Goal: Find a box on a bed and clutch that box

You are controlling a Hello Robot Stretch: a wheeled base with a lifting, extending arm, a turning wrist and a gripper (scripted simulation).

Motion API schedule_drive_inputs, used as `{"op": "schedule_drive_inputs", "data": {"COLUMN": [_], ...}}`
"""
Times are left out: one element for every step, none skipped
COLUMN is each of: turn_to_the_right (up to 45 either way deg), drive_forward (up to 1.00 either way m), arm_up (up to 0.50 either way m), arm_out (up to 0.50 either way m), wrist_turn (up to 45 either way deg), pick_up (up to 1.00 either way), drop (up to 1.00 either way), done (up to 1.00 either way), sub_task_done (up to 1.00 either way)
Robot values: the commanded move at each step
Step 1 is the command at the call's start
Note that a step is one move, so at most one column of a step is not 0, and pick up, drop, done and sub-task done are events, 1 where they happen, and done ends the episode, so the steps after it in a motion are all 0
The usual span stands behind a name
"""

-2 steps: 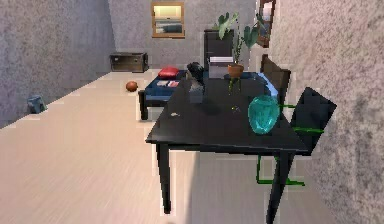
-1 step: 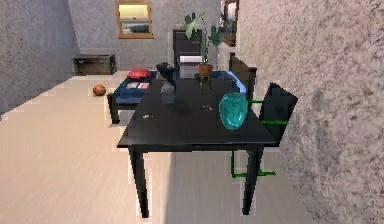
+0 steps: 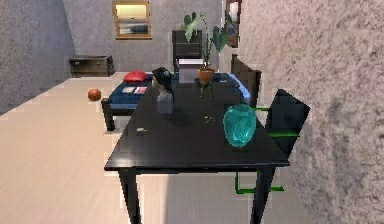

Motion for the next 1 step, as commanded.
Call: {"op": "schedule_drive_inputs", "data": {"turn_to_the_right": [-30.0], "drive_forward": [0.0], "arm_up": [0.0], "arm_out": [0.0], "wrist_turn": [0.0], "pick_up": [0.0], "drop": [0.0], "done": [0.0], "sub_task_done": [0.0]}}
